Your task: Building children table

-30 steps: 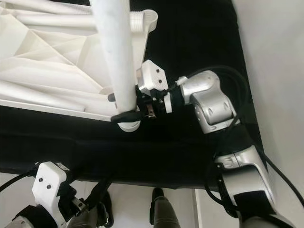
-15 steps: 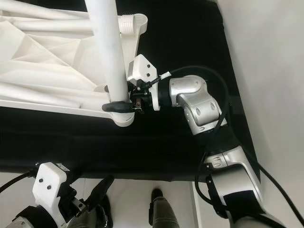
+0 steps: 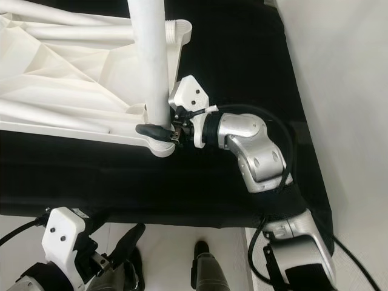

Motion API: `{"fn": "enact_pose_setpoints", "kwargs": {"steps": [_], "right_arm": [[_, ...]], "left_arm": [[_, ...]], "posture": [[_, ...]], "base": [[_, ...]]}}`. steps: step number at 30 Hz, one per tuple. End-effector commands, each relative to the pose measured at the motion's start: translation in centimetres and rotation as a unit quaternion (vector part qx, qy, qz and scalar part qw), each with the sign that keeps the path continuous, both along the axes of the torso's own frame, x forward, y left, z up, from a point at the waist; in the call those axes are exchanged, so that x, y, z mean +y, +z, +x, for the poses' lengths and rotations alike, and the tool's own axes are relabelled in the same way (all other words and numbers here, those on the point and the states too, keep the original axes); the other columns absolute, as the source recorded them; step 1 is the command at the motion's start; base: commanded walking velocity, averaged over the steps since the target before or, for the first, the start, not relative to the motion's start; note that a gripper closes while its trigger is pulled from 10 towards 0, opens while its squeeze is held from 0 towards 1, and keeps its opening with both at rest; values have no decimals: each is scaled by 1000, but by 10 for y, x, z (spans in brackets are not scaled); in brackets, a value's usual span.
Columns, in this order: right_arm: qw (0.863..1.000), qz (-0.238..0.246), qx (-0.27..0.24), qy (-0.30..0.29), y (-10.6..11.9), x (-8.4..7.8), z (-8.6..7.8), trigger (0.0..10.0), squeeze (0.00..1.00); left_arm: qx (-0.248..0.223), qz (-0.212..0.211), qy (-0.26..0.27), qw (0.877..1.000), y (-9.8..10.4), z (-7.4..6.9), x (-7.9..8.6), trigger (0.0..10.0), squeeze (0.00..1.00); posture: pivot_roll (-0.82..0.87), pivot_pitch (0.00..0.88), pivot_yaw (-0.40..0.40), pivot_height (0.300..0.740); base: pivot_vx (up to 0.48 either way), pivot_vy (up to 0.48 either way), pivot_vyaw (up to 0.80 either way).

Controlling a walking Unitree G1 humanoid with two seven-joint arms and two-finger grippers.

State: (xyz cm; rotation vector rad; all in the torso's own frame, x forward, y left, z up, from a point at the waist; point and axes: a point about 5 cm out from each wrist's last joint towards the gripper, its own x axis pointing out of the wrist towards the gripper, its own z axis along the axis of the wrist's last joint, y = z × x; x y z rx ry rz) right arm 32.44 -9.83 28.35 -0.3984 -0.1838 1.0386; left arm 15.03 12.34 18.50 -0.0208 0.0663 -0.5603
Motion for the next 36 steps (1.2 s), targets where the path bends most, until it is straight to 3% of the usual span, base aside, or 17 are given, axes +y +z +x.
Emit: {"fn": "enact_pose_setpoints", "kwargs": {"steps": [1, 3, 4, 5, 16, 21, 27, 30, 31, 33, 36], "right_arm": [[976, -36, 70, -205, -49, -26, 9, 10000, 0], [933, 30, 93, -345, -61, -27, -11, 10000, 0], [918, 57, 105, -378, -66, -23, -20, 10000, 0], [913, 73, 114, -385, -69, -19, -24, 10000, 0], [911, 86, 110, -388, -65, -6, -18, 10000, 0], [902, 95, 109, -407, -60, 0, -18, 10000, 0], [904, 98, 112, -401, -63, 3, -18, 10000, 0], [904, 100, 112, -401, -64, 4, -18, 10000, 0], [904, 100, 111, -401, -64, 4, -16, 10000, 0], [904, 100, 111, -401, -64, 4, -16, 10000, 0], [904, 103, 110, -401, -65, 5, -15, 10000, 0]], "left_arm": [[14, -5, -1, 1000, -4, -2, 1, 10000, 0], [13, -4, -1, 1000, -4, 0, 2, 10000, 0], [12, -3, -1, 1000, -5, 0, 3, 10000, 0], [12, -2, -1, 1000, -5, 1, 3, 10000, 0], [6, 9, 6, 1000, -9, 10, 8, 10000, 0], [-5, 15, 20, 1000, -10, 18, 12, 10000, 0], [-29, 21, 55, 998, -4, 28, 23, 10000, 0], [-53, 34, 73, 995, 2, 37, 29, 10000, 0], [-89, 36, 82, 992, 16, 49, 34, 10000, 0], [-89, 36, 82, 992, 16, 49, 34, 10000, 0], [-146, 19, 81, 986, 46, 66, 35, 10000, 0]], "posture": [[-51, 468, -45, 740], [-51, 465, -39, 740], [-48, 460, -31, 740], [-48, 457, -27, 740], [-35, 409, -17, 740], [-25, 388, -19, 740], [-15, 363, -15, 740], [-16, 356, -14, 740], [-16, 338, -14, 740], [-16, 338, -14, 740], [-16, 324, -9, 740]], "base": [[0, 0, 0], [0, 0, 0], [0, 0, 0], [0, 0, 0], [0, 0, 0], [0, 0, 0], [0, 0, 0], [0, 0, 0], [0, 0, 0], [0, 0, 0], [0, 0, 0]]}}
